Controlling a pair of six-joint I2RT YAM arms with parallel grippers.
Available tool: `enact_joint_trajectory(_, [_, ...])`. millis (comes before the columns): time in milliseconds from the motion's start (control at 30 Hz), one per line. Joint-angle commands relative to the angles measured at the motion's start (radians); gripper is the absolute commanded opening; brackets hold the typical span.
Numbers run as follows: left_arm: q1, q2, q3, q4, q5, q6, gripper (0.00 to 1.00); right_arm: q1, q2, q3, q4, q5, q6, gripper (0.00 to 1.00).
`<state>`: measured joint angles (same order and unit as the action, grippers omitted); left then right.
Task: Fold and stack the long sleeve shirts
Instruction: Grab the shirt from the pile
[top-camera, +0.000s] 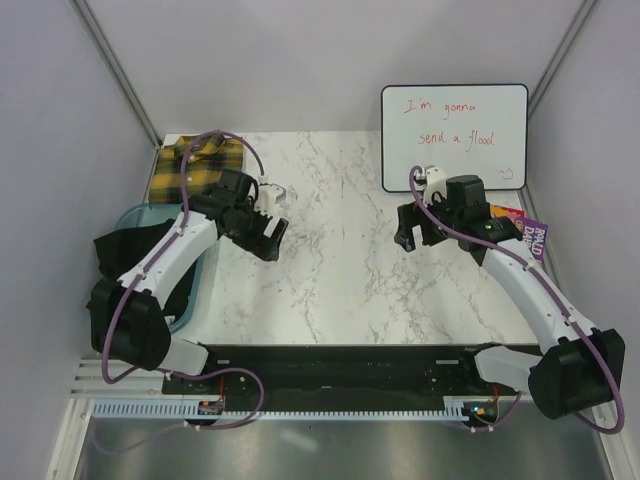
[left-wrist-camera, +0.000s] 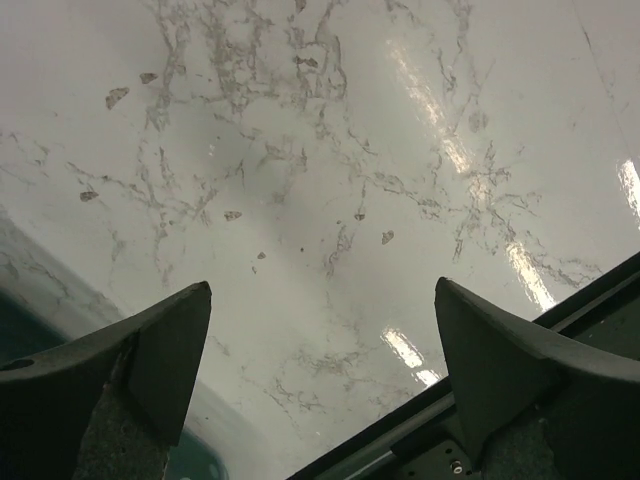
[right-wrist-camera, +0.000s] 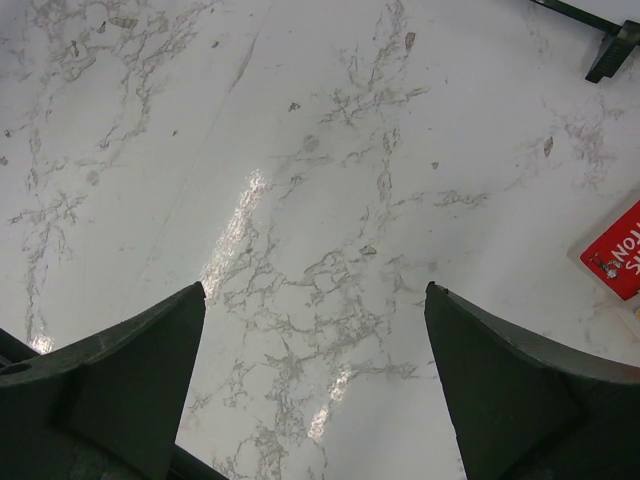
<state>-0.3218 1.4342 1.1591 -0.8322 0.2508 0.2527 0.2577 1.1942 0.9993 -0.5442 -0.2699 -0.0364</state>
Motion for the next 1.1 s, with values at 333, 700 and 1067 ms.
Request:
enact_joint_trajectory(333, [0.443,-0.046,0.47,-0.231,0.162,0.114,0.99,-0.003,0.01,0.042,0.001,-0.02,-0.033,0.98])
enact_joint_trajectory(700, [1.021,0.037,0.34,-0.441,0.254,0.614,0.99,-0.003,0.031,0.028,0.003,-0.058,-0.04,0.98])
enact_joint_trajectory(1067, [1.047,0.19,0.047,-0.098,0.226,0.677,0.99,-0.003,0.056,0.051,-0.003,-0.054,-0.036,0.98])
